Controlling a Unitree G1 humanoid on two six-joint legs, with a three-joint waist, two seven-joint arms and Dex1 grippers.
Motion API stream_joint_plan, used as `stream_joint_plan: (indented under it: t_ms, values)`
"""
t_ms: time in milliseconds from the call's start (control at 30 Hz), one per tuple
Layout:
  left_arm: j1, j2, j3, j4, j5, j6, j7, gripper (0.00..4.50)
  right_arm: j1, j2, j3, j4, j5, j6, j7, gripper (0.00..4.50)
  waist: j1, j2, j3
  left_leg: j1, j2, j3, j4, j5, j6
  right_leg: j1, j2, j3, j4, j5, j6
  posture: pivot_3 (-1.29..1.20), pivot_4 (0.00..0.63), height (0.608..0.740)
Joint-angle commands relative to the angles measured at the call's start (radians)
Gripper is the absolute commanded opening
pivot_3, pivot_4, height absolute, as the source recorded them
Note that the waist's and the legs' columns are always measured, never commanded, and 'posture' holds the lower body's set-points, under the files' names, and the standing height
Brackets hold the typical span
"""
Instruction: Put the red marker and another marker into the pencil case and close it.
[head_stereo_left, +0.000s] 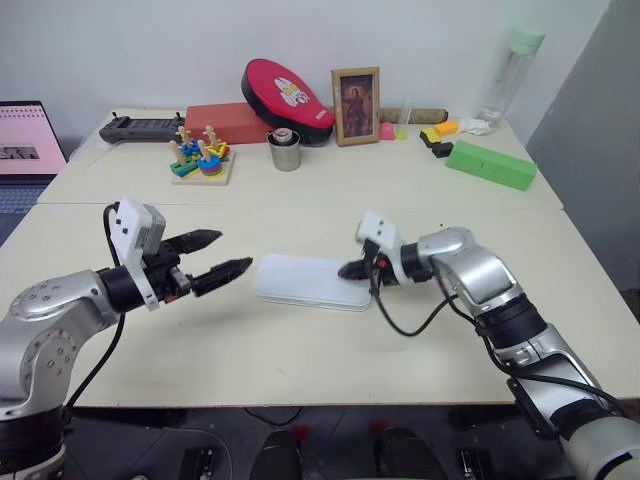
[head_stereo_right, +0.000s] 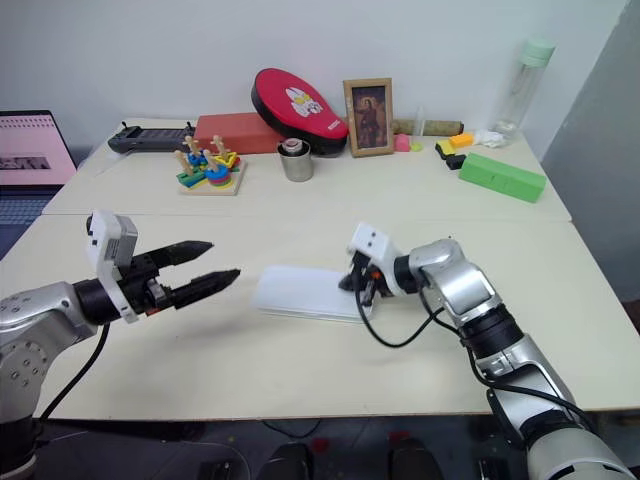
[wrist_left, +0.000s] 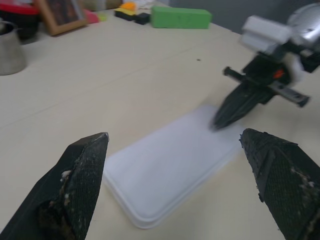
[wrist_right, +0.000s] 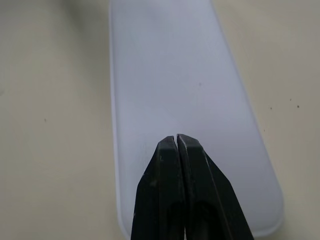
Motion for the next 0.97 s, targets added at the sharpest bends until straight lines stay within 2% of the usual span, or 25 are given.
stream_joint_plan:
  t_ms: [33, 167, 300, 333, 600, 967]
  values:
    - [-0.047, -0.015, -0.023, 0.098, 0.109, -0.075, 0.088, 4.5, -0.031, -0.02, -0.15, -0.039, 0.069, 0.016, -0.062, 0.39, 0.0, 0.0, 0.0, 0.0, 0.0, 0.0, 0.0, 0.0, 0.0, 0.0, 0.0, 0.0, 0.0, 0.0, 0.0, 0.0, 0.15, 0.74]
    - [-0.077, -0.036, -0.014, 0.189, 0.141, -0.117, 0.115, 4.5, 0.02, -0.108, -0.177, -0.082, 0.075, 0.02, -0.051, 1.24, 0.001, -0.002, -0.001, 0.0, 0.0, 0.0, -0.003, -0.001, -0.001, 0.0, 0.0, 0.0, -0.001, -0.001, -0.002, 0.0, 0.15, 0.74]
    - [-0.07, -0.021, -0.044, 0.251, 0.205, -0.169, 0.106, 4.5, 0.064, -0.173, -0.2, -0.13, 0.083, 0.036, -0.064, 2.03, 0.0, -0.002, -0.001, -0.008, 0.0, 0.0, -0.003, -0.001, -0.001, -0.004, 0.0, 0.0, -0.001, -0.001, -0.003, 0.0, 0.15, 0.74]
    - [-0.071, -0.02, -0.046, 0.262, 0.214, -0.172, 0.107, 4.5, 0.071, -0.187, -0.215, -0.138, 0.087, 0.043, -0.075, 2.39, 0.0, -0.001, -0.001, -0.008, 0.0, 0.001, -0.003, -0.001, -0.001, -0.005, 0.0, 0.0, -0.001, -0.001, -0.003, 0.0, 0.15, 0.74]
    - [-0.069, 0.002, -0.046, 0.304, 0.24, -0.194, 0.069, 4.5, 0.113, -0.241, -0.276, -0.163, 0.111, 0.067, -0.128, 4.37, -0.003, -0.002, -0.001, -0.008, 0.0, 0.0, -0.003, -0.001, -0.001, -0.005, 0.0, 0.0, 0.0, -0.001, -0.002, 0.0, 0.15, 0.74]
    - [-0.075, 0.041, -0.024, 0.301, 0.236, -0.18, 0.044, 4.5, 0.137, -0.272, -0.297, -0.201, 0.149, 0.086, -0.152, 4.46, -0.003, -0.002, -0.001, -0.009, 0.0, 0.001, -0.003, -0.001, -0.001, -0.005, 0.0, 0.0, -0.001, -0.001, -0.002, 0.0, 0.15, 0.74]
